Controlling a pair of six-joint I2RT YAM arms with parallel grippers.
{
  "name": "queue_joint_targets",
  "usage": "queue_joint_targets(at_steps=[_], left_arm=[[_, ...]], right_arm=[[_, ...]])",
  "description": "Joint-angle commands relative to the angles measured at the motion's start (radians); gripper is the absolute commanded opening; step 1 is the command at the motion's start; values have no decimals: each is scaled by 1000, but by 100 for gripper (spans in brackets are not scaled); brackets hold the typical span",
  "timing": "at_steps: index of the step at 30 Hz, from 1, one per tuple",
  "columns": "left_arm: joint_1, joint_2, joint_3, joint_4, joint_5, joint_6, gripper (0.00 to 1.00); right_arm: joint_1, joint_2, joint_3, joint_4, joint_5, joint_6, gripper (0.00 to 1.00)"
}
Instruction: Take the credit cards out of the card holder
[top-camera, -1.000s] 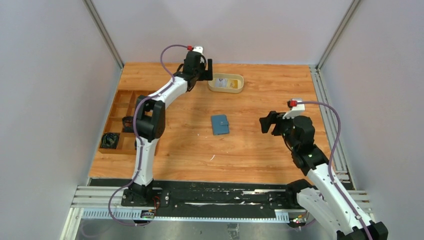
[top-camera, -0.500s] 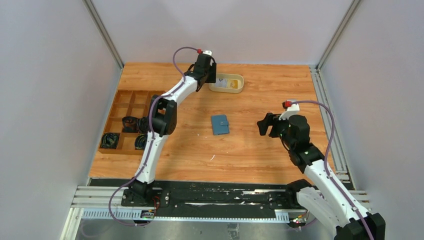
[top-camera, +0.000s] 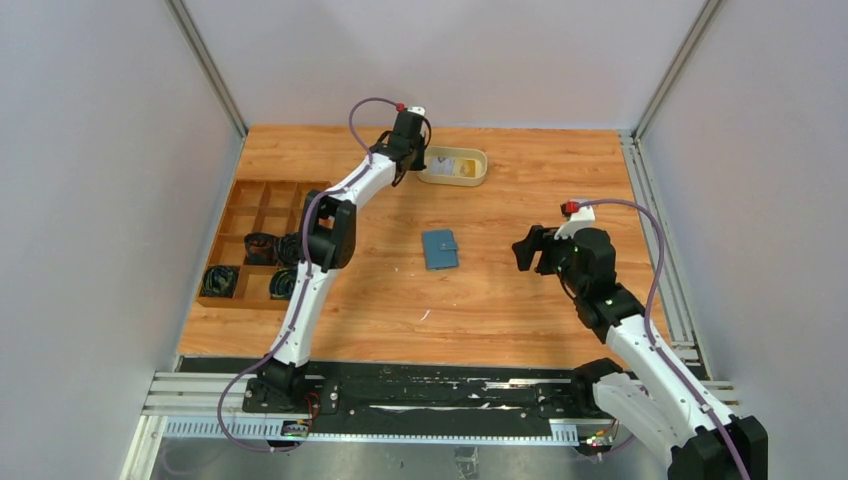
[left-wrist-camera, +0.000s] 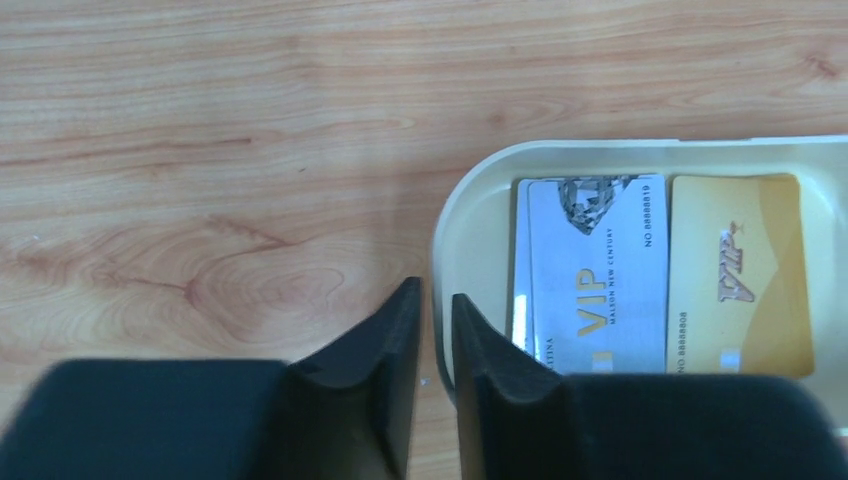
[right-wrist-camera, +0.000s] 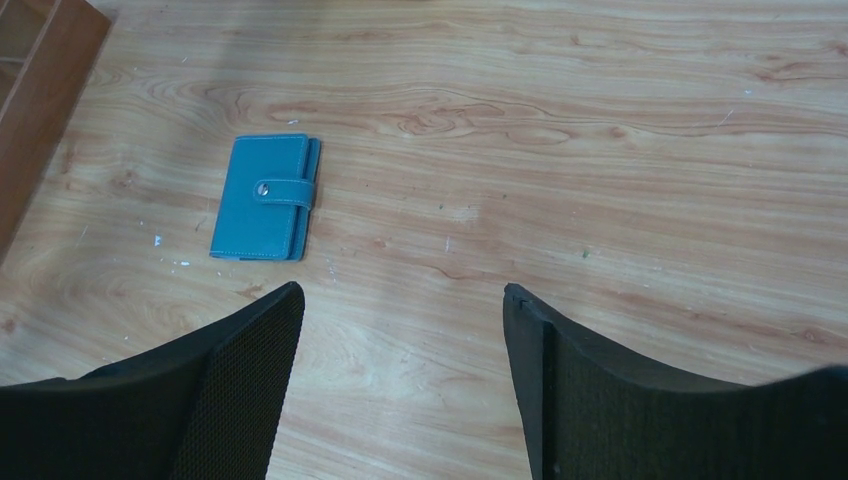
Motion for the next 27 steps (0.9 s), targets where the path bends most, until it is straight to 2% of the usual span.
queue_joint_targets(at_steps=[1, 5, 13, 25, 26, 27], left_arm=[[18, 2, 4, -9, 43, -13, 22], [30, -42, -76, 18, 45, -13, 0], [30, -152, -280, 42, 19, -4, 0], [25, -346, -629, 166, 23, -109, 0], [25, -354, -647, 178, 21, -120, 3], [25, -362, -663, 189, 19, -125, 14]], right_arm=[[15, 2, -23, 2, -7, 11, 76], [24, -5, -24, -8, -2, 11, 76], [48, 13, -34, 8, 5, 14, 75], [202, 126, 19, -19, 184, -39, 72], [221, 142, 31, -41, 197, -50, 72], [236, 164, 43, -49, 212, -58, 72]])
